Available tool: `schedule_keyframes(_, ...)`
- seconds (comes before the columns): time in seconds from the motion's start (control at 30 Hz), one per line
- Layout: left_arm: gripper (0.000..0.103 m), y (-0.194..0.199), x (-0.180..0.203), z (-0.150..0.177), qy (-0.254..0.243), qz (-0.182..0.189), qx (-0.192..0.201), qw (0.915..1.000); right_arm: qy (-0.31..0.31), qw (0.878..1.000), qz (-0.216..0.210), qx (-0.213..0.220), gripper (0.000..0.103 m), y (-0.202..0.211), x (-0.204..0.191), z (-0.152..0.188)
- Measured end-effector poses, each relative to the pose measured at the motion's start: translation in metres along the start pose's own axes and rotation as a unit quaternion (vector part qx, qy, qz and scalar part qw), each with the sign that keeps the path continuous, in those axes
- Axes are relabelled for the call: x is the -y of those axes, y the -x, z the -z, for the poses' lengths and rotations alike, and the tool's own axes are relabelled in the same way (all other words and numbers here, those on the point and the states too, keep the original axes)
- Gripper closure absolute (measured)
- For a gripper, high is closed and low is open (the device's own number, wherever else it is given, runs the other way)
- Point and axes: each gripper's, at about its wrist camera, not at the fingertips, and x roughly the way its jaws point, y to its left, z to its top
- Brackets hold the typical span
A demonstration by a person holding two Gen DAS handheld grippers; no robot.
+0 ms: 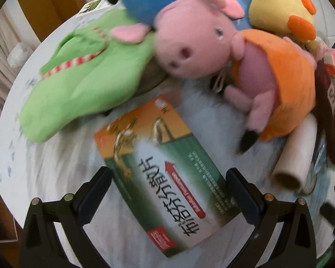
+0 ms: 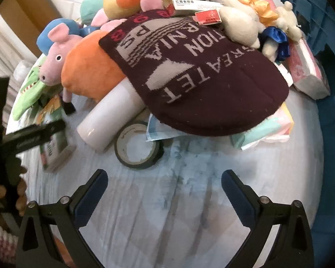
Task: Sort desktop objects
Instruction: 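Reach the left gripper to the green medicine box while the right gripper approaches the tape roll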
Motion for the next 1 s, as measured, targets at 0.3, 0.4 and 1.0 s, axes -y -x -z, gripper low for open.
schedule_keyframes(0.3, 0.0, -0.022, 0.018, -0.007, -0.009, -0.03, -0.048, 0.9984, 0.023, 1.0, 0.005, -0.003, 0.015, -0.017, -0.011, -0.012)
schedule_keyframes(0.4, 0.002, -0.022, 0.016, -0.001, 0.006, -0.007, -0.06, 0.9981, 0.026, 1.0, 0.015, -0.003, 0.015, -0.026, -0.015, -0.013)
schedule_keyframes(1.0, 0.027, 0.072, 0.055, 0.049, -0.132, 0.061, 0.034, 0.9888, 0.011, 0.999, 0.033, 0.041, 0.052, 0.014, -0.019, -0.008)
